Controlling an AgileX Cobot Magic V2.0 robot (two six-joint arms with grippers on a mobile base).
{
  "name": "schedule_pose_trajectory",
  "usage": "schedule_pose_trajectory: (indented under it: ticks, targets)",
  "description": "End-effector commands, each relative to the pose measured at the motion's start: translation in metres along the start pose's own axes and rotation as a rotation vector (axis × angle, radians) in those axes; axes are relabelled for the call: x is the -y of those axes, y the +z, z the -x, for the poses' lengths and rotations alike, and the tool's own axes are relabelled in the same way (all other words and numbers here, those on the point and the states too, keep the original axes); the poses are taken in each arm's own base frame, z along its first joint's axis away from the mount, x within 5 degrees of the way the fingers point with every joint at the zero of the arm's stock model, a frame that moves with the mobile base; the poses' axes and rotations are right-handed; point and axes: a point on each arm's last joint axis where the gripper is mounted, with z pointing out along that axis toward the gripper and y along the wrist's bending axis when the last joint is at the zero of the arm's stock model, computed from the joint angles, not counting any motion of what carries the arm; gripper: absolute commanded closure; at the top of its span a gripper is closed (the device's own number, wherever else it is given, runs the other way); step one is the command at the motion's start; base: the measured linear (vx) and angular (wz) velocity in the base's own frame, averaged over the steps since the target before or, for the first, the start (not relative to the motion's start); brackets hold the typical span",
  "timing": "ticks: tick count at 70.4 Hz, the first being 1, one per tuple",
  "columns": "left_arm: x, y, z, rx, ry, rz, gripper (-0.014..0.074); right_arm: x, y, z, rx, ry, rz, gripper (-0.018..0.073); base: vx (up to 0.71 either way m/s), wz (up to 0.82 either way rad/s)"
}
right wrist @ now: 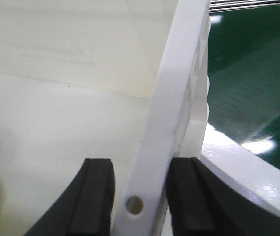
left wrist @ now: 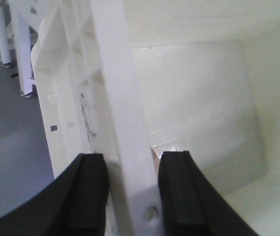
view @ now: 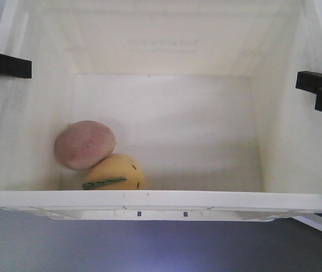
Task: Place moving items into box and shelve
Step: 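Hold the tote with both grippers while the base drives away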
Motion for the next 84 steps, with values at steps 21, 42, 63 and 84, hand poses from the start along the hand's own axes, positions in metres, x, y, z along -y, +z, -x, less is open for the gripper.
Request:
schedule_pose_trajectory:
  ticks: [21, 42, 63, 84]
  targets:
    - [0.0220, -0.0213, 0.0158, 0.183, -0.018, -0.134, 0.0602, -0.0065, -0.0134, 0.0218, 0.166, 0.030, 0.024, 0.0564, -0.22, 0.70]
    - [0.0220, -0.0213, 0.0158, 0.183, -0.018, -0.134, 0.0602, -0.0065, -0.0134, 0.0218, 0.166, 0.030, 0.024, 0.0564, -0.19, 0.76]
    - [0.0219, -0.0213, 0.0158, 0.183, -0.017, -0.133, 0.0602, -0.0065, -0.0134, 0.0219, 0.167, 0.030, 0.023, 0.0564, -0.17, 0.74]
    - [0.0219, -0.0213, 0.0158, 0.183, -0.017, -0.133, 0.0602, -0.0065, -0.0134, 0.0219, 0.167, 0.030, 0.023, 0.0564, -0.15, 0.78]
